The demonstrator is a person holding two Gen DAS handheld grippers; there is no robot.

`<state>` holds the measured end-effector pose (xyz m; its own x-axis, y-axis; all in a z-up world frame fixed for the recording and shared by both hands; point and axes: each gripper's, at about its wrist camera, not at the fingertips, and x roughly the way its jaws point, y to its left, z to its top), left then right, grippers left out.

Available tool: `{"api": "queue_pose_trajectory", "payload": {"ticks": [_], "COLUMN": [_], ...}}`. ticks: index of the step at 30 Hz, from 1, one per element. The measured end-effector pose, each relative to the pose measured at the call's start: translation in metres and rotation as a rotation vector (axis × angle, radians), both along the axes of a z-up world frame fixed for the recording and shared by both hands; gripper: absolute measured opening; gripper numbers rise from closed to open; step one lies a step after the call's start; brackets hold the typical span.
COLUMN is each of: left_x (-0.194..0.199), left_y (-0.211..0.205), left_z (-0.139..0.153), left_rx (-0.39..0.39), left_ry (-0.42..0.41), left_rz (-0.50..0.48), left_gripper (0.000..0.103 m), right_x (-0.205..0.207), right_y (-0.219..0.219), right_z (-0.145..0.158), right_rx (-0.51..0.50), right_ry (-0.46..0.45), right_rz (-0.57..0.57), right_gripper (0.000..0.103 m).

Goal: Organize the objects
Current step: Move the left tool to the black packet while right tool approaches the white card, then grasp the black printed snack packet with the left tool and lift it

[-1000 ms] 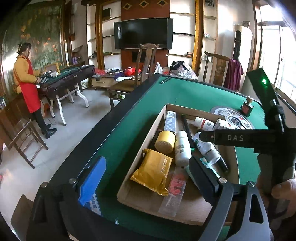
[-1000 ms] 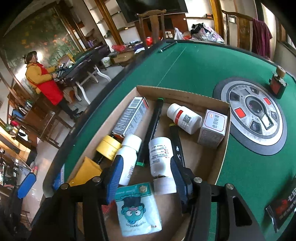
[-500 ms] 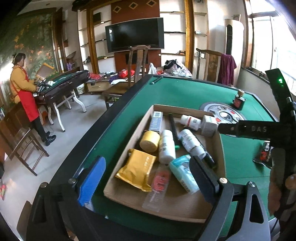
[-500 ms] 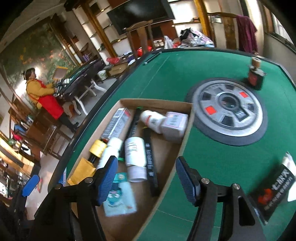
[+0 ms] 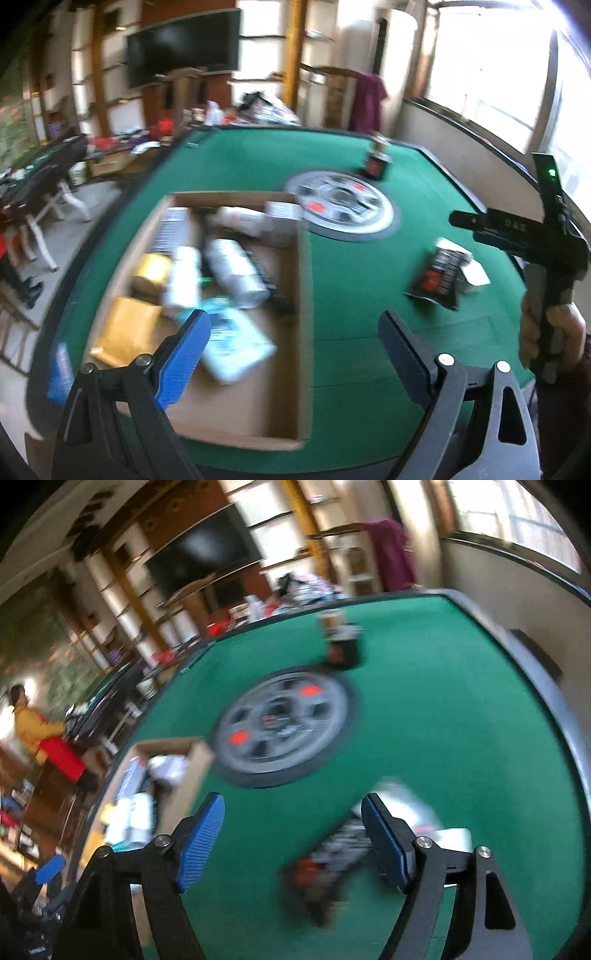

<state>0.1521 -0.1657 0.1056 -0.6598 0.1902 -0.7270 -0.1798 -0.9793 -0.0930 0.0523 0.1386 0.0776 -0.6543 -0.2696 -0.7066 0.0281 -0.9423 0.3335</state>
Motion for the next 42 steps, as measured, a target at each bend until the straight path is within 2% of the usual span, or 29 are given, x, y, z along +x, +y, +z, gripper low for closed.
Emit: {"api": "queue_pose_trajectory", "payload": {"ticks": [2,6,12,24,29,32,34,35,36,42], "left_x": [-0.006,-0.020,-0.042,-0.086,-0.104,-0.111,-0.115,-0.115,-0.117,-0.110], "left_y": [0.024,0.073,0.124,0.185,0.209,0.216,0.217,0.215,0.214,0.206], "left_z": [-0.007,-0.023,-0.038,-0.061,-0.078,-0.082,-0.081,-0.080,-0.081,-0.081], "left_rx": [-0.003,-0.064,-0.091,-0.140,-0.193,-0.179,-0.155,-0.125,-0.105,-0.106], "left_ry": [-0.018,-0.038,-0.050,-0.031,-0.047,-0.054,-0.057,-0.062,-0.088,-0.085], "left_rz": [-0.055,-0.131,-0.217,-0.368,-0.418,-0.430,-0.426,-0.434,-0.439,-0.414], "left_gripper": [0.092,0.091,0.091,0.091,0.091,0.091,0.078,0.051,0.034,0.033], "right_x": [0.001,0.005,0.009,0.008,0.009,0.009,0.009,0.008,0.008,0.007], "right_y": [0.026,0.062,0.090,0.108,0.109,0.108,0.108,0.108,0.107,0.100], "right_z": [-0.009,-0.028,-0.048,-0.061,-0.061,-0.061,-0.061,-0.061,-0.061,-0.061], "right_rx": [-0.014,-0.040,-0.081,-0.180,-0.196,-0.185,-0.182,-0.181,-0.178,-0.141], "right_ry": [-0.019,-0.052,-0.070,-0.078,-0.075,-0.073,-0.071,-0.070,-0.069,-0.063], "right_rz": [-0.043,-0.096,-0.133,-0.128,-0.125,-0.119,-0.116,-0.114,-0.111,-0.096], "right_gripper": [0.082,0.082,0.082,0.082,0.083,0.083,0.084,0.085,0.086,0.090]}}
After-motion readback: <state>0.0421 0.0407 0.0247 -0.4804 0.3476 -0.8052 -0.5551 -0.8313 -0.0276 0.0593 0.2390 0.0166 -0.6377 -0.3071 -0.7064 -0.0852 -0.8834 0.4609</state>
